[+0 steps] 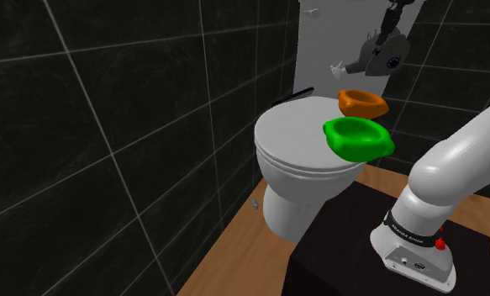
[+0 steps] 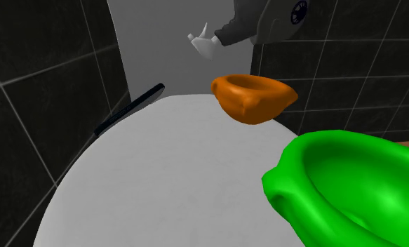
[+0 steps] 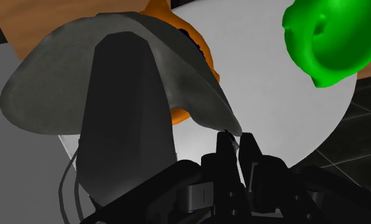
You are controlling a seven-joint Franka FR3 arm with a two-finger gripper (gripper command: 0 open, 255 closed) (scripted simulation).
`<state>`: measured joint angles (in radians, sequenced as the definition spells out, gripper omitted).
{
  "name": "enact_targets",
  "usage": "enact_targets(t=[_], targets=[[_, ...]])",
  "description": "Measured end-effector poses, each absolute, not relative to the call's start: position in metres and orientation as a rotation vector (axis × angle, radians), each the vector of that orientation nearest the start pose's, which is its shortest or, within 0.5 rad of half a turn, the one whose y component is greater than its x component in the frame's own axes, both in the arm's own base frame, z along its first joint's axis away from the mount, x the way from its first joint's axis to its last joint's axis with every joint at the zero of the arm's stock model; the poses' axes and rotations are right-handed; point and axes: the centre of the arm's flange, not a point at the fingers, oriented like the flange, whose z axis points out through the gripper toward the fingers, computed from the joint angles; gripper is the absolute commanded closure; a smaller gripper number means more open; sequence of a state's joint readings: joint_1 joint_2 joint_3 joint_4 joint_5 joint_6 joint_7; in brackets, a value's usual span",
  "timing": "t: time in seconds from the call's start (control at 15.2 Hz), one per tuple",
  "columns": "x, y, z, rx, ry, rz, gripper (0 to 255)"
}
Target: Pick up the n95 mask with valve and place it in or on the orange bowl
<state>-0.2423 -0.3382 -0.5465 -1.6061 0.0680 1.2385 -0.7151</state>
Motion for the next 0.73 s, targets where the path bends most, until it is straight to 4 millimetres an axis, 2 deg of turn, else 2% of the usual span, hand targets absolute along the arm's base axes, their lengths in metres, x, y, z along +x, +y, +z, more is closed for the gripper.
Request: enact_targets(t=[0.73], targets=[[0.261, -0.332, 0.661, -2.912, 0.032, -0.155, 255]])
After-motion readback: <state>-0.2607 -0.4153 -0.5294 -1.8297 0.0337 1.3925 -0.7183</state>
